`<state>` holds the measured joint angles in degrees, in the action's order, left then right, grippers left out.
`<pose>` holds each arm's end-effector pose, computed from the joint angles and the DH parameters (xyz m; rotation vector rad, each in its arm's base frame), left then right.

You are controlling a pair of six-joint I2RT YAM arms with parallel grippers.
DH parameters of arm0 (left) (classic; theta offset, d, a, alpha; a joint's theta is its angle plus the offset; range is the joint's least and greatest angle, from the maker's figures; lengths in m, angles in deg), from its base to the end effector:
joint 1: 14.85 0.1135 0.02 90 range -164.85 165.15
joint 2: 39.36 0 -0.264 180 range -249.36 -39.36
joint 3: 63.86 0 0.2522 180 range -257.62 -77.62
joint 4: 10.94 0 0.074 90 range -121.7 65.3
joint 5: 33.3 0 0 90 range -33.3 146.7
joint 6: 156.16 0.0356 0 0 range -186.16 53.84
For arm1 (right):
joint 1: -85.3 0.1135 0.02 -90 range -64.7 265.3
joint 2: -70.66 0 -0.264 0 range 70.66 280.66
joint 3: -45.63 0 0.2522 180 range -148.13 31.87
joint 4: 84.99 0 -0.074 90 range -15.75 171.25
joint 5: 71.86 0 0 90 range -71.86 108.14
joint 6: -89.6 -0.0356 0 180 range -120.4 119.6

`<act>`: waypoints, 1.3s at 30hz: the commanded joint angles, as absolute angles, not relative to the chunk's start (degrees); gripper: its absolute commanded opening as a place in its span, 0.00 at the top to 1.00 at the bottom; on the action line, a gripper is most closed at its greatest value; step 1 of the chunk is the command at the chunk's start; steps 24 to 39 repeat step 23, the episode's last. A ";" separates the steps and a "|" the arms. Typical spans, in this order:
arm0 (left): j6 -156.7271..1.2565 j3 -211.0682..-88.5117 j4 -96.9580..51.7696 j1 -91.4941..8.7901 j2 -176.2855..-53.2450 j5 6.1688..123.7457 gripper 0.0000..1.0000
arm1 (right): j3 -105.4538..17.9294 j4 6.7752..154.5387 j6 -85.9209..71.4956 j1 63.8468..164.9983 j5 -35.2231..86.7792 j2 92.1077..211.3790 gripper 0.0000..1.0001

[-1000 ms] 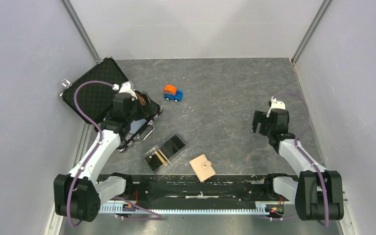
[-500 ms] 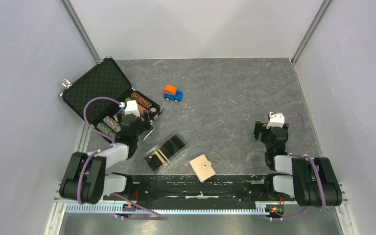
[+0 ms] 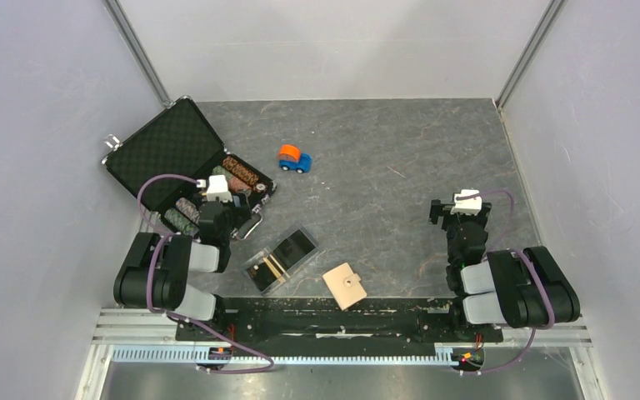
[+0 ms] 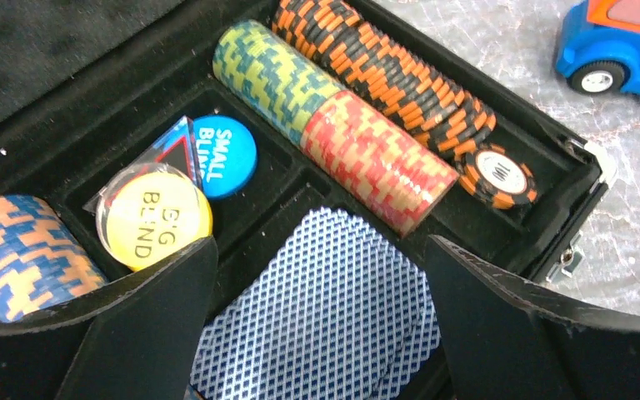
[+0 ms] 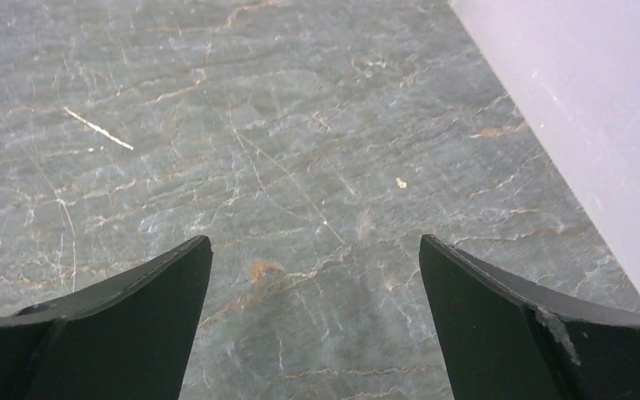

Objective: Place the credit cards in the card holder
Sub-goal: Reset both arms

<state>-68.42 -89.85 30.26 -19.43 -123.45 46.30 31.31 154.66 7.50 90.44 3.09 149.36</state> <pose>0.2302 -0.0120 0.1303 -0.0877 1.8596 0.0866 0.1854 0.0074 0.1360 0.0120 1.6566 -0.2536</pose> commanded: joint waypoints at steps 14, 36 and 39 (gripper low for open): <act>-65.55 -93.78 34.20 -19.25 -123.76 48.53 0.00 | 37.06 163.08 9.18 90.74 1.34 149.60 0.02; -65.60 -93.73 34.32 -19.95 -123.76 47.46 0.00 | 37.14 163.08 9.18 90.68 1.28 149.57 0.02; -65.60 -93.73 34.32 -19.95 -123.76 47.46 0.00 | 37.14 163.08 9.18 90.68 1.28 149.57 0.02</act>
